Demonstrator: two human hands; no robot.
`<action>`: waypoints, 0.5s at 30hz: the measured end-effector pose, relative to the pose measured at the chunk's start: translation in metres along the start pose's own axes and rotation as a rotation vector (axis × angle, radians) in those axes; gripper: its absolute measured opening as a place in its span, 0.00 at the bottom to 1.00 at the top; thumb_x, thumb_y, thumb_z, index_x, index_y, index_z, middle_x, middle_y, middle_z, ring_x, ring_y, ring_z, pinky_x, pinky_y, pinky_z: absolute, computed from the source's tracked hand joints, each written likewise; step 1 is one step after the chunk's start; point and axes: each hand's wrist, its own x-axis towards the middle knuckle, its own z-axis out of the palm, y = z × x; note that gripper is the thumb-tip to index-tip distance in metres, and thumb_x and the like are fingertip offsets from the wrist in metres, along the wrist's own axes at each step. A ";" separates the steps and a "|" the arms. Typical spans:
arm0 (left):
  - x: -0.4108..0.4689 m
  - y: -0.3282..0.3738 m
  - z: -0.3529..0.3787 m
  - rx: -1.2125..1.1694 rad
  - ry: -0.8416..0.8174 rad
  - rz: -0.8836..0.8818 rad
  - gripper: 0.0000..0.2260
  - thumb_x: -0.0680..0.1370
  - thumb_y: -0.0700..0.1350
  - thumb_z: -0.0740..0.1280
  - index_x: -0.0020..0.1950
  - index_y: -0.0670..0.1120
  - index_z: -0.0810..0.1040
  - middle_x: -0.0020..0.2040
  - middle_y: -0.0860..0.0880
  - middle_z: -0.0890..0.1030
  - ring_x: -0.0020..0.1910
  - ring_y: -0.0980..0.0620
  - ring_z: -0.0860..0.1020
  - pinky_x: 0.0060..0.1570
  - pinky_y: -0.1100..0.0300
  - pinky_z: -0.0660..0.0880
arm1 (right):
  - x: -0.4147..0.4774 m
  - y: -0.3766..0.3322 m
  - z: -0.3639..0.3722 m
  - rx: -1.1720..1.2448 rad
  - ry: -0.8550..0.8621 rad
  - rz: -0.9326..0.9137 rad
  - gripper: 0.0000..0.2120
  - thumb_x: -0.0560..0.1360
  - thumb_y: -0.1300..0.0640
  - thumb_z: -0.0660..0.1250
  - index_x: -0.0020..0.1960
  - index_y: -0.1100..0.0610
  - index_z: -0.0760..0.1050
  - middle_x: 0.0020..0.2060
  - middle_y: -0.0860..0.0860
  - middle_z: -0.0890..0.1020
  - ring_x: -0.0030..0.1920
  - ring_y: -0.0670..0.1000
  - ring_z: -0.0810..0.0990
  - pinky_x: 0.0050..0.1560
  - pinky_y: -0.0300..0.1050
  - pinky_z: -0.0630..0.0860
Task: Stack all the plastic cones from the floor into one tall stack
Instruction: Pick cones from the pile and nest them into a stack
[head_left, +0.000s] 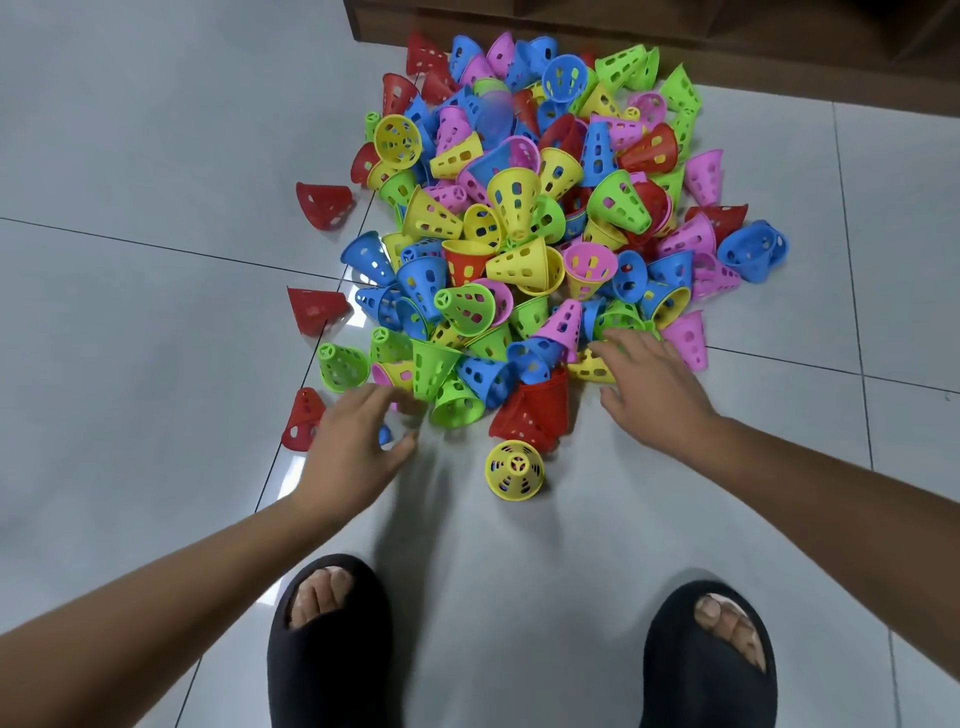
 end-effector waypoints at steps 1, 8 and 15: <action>0.002 -0.007 -0.002 0.046 0.032 -0.026 0.15 0.75 0.47 0.76 0.61 0.53 0.80 0.56 0.52 0.81 0.55 0.46 0.77 0.55 0.52 0.73 | 0.000 0.001 0.003 -0.014 -0.019 -0.003 0.29 0.73 0.55 0.74 0.73 0.55 0.75 0.72 0.57 0.75 0.71 0.61 0.73 0.69 0.59 0.71; 0.000 -0.038 0.003 0.120 0.001 -0.209 0.15 0.77 0.51 0.76 0.61 0.51 0.80 0.59 0.49 0.78 0.59 0.43 0.75 0.54 0.50 0.73 | -0.019 -0.006 0.017 -0.023 -0.078 0.032 0.33 0.70 0.55 0.78 0.73 0.55 0.72 0.66 0.57 0.73 0.62 0.62 0.75 0.62 0.57 0.78; -0.013 -0.034 0.011 0.029 -0.054 -0.251 0.11 0.77 0.48 0.77 0.46 0.50 0.75 0.52 0.51 0.74 0.47 0.46 0.76 0.44 0.52 0.73 | -0.045 -0.006 0.030 0.011 -0.089 0.169 0.35 0.68 0.52 0.79 0.71 0.58 0.73 0.59 0.57 0.72 0.57 0.61 0.75 0.53 0.54 0.78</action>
